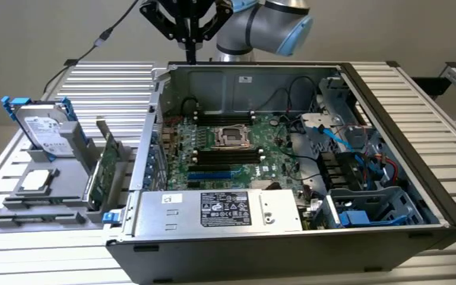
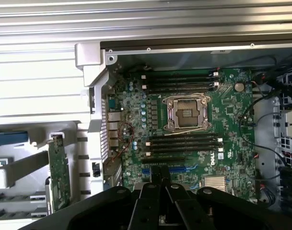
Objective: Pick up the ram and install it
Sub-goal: 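Reach for the ram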
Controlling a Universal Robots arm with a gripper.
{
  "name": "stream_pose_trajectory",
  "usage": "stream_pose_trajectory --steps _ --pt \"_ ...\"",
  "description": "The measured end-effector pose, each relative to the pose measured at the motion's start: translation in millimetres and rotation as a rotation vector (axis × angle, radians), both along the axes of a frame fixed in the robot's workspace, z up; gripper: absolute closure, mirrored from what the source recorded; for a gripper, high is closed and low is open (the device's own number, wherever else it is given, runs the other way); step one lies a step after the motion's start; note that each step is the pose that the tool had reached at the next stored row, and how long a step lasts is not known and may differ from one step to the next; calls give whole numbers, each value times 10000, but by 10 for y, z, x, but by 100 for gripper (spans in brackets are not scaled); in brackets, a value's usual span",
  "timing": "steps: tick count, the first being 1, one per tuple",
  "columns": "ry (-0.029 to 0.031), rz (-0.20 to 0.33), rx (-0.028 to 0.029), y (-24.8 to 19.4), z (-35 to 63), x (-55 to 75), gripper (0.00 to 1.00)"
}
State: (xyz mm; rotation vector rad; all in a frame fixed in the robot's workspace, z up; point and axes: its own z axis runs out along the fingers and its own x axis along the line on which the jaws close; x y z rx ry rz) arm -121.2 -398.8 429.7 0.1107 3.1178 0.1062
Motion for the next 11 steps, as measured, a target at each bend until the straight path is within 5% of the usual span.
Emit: stream_pose_trajectory --steps 8,11 --pt "2 0 8 -1 18 -16 89" --pt "1 0 8 -13 20 -151 89"
